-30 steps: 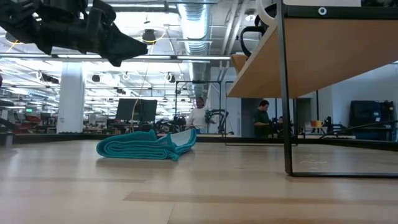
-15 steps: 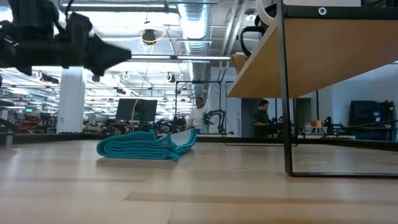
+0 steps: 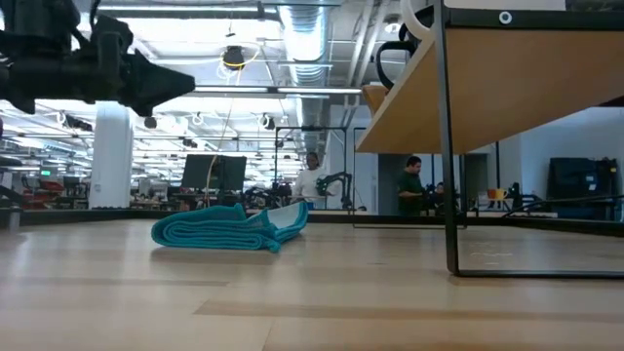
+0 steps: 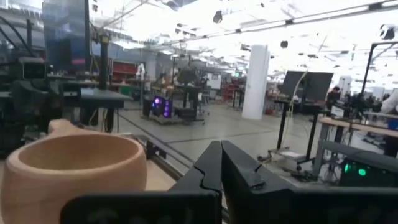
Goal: Stack small to large cups/mugs on shelf
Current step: Return to Home Position
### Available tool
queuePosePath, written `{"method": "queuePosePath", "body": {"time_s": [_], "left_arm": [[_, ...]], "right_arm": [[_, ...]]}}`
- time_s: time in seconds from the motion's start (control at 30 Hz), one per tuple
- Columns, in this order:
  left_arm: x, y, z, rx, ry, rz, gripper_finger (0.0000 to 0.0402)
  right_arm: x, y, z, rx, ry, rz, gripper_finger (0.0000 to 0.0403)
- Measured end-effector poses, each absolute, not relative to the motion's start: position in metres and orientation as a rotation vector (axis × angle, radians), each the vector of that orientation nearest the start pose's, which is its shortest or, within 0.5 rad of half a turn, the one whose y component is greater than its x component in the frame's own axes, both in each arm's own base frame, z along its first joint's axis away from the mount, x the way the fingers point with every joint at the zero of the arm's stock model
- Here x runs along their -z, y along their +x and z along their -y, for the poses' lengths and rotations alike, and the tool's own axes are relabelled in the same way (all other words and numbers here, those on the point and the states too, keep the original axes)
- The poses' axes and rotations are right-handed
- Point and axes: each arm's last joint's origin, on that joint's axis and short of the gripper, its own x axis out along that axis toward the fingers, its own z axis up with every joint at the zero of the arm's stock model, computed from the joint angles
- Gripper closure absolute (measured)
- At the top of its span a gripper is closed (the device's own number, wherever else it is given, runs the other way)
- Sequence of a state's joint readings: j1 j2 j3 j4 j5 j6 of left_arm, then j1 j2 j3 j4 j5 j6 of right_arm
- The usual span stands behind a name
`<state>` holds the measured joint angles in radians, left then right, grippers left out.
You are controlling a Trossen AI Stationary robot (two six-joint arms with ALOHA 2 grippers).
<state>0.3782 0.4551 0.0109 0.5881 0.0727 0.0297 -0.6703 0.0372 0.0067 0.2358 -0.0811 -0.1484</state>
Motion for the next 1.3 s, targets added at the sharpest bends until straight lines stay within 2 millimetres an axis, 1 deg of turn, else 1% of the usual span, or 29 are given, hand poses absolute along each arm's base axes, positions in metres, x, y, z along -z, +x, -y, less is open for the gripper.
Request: {"method": "queuePosePath", "body": {"time_s": [0.17, 0.47, 0.67, 0.97, 1.3], "left_arm": [[-0.181, 0.111, -0.043, -0.324, 0.044, 0.113, 0.0295], [-0.182, 0.099, -0.038, -0.326, 0.075, 0.136, 0.0295], [-0.177, 0.09, -0.035, -0.34, 0.05, 0.113, 0.0294], [-0.173, 0.09, -0.035, -0.351, 0.035, 0.073, 0.0294], [-0.17, 0.091, -0.035, -0.353, 0.004, 0.049, 0.0294]], "right_arm": [[-0.188, 0.076, 0.057, 0.599, -0.221, 0.181, 0.0377], [-0.182, 0.077, 0.057, 0.569, -0.177, 0.132, 0.0377], [-0.189, 0.076, 0.056, 0.573, -0.213, 0.199, 0.0377], [-0.188, 0.076, 0.056, 0.577, -0.231, 0.186, 0.0377], [-0.183, 0.077, 0.057, 0.577, -0.224, 0.129, 0.0377]]}}
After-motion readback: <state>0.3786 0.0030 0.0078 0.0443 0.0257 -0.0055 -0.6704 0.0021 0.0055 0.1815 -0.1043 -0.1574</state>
